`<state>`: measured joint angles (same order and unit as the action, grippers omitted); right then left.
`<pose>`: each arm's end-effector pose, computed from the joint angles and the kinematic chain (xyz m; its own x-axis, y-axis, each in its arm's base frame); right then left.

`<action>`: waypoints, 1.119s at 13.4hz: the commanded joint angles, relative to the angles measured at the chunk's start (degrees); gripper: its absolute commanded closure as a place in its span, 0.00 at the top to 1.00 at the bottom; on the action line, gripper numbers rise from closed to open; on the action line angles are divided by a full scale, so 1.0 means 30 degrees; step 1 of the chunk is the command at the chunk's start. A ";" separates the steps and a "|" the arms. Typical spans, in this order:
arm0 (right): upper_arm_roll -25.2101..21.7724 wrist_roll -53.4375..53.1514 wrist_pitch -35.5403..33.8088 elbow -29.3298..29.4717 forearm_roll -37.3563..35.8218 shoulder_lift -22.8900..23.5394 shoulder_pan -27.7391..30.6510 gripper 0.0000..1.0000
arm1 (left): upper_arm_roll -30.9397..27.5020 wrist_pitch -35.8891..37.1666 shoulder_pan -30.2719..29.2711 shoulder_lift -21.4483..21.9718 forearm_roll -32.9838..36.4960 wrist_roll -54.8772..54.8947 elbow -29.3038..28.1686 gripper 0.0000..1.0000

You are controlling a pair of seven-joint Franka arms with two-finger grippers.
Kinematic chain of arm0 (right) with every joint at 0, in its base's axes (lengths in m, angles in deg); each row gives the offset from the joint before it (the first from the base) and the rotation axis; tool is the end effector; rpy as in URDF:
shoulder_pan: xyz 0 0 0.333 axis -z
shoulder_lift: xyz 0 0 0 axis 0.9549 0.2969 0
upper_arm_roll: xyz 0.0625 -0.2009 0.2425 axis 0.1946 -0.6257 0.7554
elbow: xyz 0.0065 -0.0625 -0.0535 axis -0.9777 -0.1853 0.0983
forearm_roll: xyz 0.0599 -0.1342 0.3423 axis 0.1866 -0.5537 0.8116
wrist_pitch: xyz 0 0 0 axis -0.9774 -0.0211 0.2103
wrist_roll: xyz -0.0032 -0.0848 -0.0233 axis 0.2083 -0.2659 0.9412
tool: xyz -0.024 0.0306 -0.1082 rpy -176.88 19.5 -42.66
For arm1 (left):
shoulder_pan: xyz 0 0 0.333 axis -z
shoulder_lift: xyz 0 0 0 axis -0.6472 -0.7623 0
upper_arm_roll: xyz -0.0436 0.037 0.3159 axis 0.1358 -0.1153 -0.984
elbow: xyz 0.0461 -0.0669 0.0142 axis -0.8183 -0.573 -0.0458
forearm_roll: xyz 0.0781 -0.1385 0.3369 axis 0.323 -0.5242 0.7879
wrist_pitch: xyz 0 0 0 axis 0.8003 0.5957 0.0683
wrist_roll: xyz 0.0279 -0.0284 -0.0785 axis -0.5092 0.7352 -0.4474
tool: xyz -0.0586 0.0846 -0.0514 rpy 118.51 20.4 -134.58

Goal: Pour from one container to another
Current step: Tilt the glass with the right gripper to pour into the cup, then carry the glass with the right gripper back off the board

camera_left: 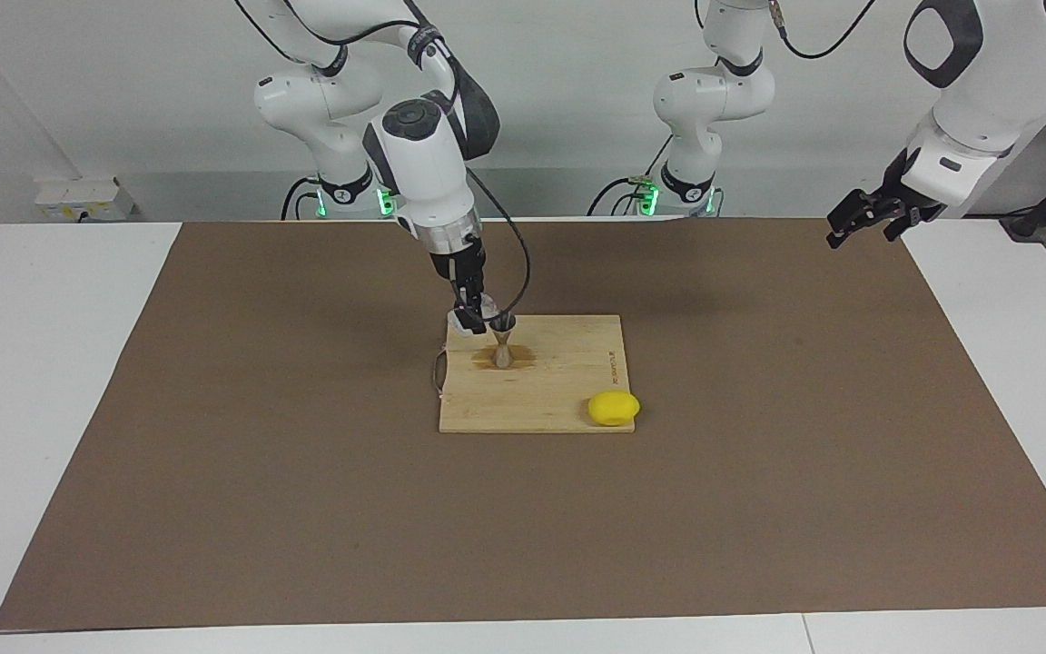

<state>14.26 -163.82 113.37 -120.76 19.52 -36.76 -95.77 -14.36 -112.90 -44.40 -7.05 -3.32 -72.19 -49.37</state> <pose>0.5004 0.2772 0.4449 -0.0338 -0.9781 -0.2053 -0.9909 0.0596 -0.1208 0.5059 0.0285 0.5906 0.9906 0.0733 -0.1159 0.0761 -0.9969 0.0193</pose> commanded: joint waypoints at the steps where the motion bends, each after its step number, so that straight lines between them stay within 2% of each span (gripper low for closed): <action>1: 0.0174 0.0128 0.0965 -0.0288 0.1566 -0.0104 0.0327 0.00 | -0.0411 0.0649 0.0447 0.0364 0.0436 -0.0043 -0.0257 1.00; 10: 0.0174 0.2060 0.1407 -0.0756 0.6811 -0.0104 0.2287 0.00 | -0.0294 0.0416 0.0359 0.0452 0.0348 -0.0336 -0.0227 1.00; 15: 0.0174 0.4666 0.2840 -0.2656 0.9362 -0.0133 0.4279 0.00 | -0.0294 0.0358 0.0271 0.0452 0.0114 -0.0247 -0.0227 1.00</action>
<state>14.09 -153.04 119.24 -125.56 44.53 -36.41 -84.94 -14.49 -111.98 -44.39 -6.65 -3.31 -72.31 -49.37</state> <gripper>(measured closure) 0.489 0.000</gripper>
